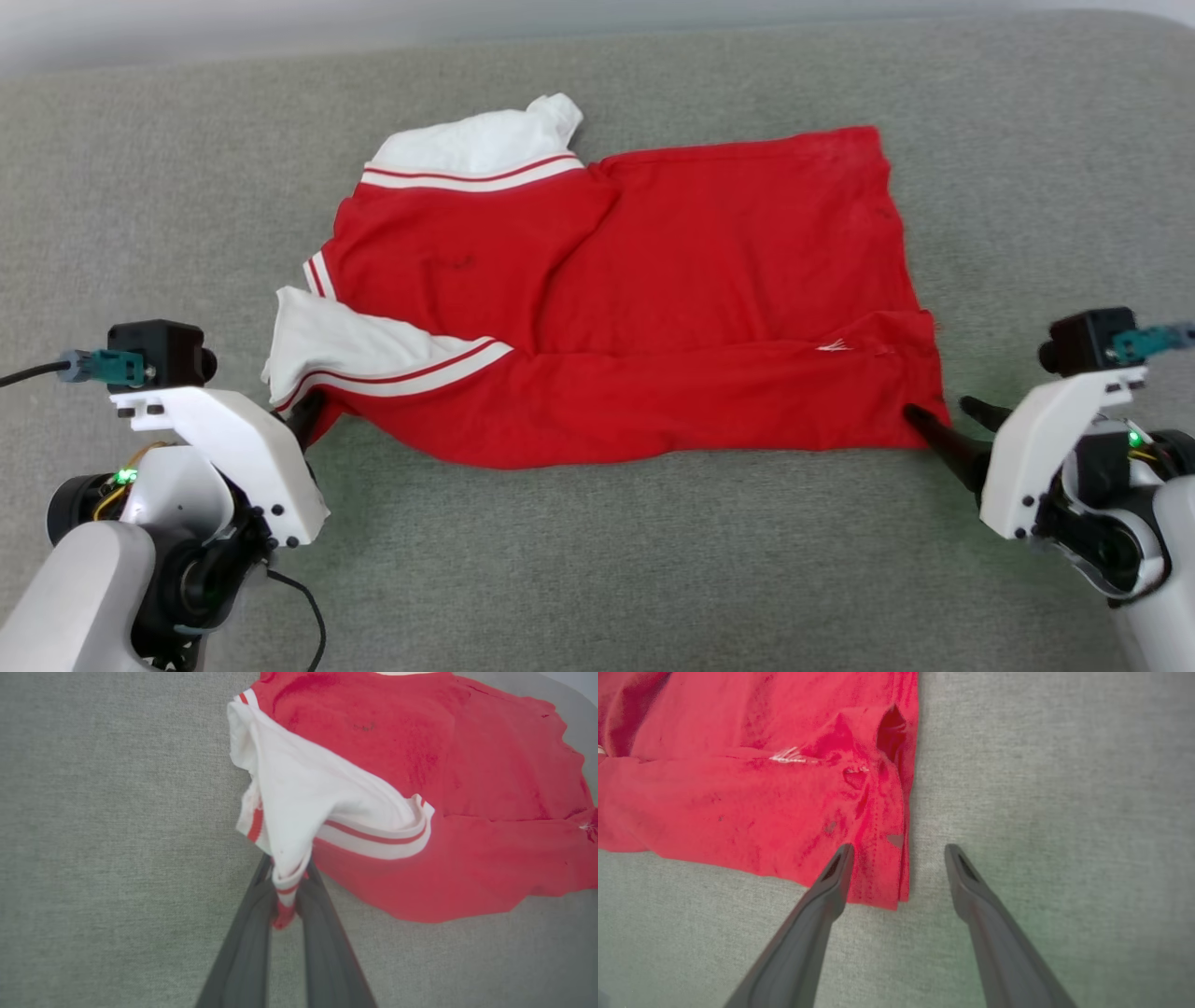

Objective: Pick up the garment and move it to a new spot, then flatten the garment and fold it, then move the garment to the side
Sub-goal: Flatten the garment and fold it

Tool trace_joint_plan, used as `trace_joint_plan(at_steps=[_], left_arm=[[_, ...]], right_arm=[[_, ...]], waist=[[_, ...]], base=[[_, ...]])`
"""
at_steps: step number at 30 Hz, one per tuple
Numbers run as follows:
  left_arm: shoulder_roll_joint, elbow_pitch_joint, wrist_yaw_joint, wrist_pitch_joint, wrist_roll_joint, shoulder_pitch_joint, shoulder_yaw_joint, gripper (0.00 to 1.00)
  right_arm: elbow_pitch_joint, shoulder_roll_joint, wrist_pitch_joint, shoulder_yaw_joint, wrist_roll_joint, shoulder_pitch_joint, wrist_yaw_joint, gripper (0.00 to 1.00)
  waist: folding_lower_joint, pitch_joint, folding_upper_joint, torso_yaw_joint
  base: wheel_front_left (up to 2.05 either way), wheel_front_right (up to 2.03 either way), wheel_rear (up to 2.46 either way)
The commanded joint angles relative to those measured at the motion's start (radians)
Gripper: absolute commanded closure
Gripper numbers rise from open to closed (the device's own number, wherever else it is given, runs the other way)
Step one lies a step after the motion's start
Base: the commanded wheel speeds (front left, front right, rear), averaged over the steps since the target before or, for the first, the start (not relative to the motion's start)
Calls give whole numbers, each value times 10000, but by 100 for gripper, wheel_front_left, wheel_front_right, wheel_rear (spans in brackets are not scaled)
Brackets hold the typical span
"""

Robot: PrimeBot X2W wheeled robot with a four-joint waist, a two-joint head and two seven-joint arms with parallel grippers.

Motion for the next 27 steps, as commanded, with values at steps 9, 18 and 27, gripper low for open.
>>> trace_joint_plan(at_steps=[9, 18, 27], left_arm=[[-238, -28, -74, -140, 205, -422, -286, 100], [-314, 206, -158, -375, 118, -220, -280, 100], [-409, 99, -127, -489, -40, 429, -354, 100]], right_arm=[[1956, 255, 735, 1386, 823, -1046, -3, 58], [2006, -259, 490, 1885, 1372, -1683, 8, 100], [1352, -647, 533, 2016, 1528, -1249, -4, 100]], waist=[[-1, 496, -1, 468], [-1, 27, -1, 510], [-1, -1035, -1, 466]], base=[[0, 0, 0], [0, 0, 0], [0, 0, 0]])
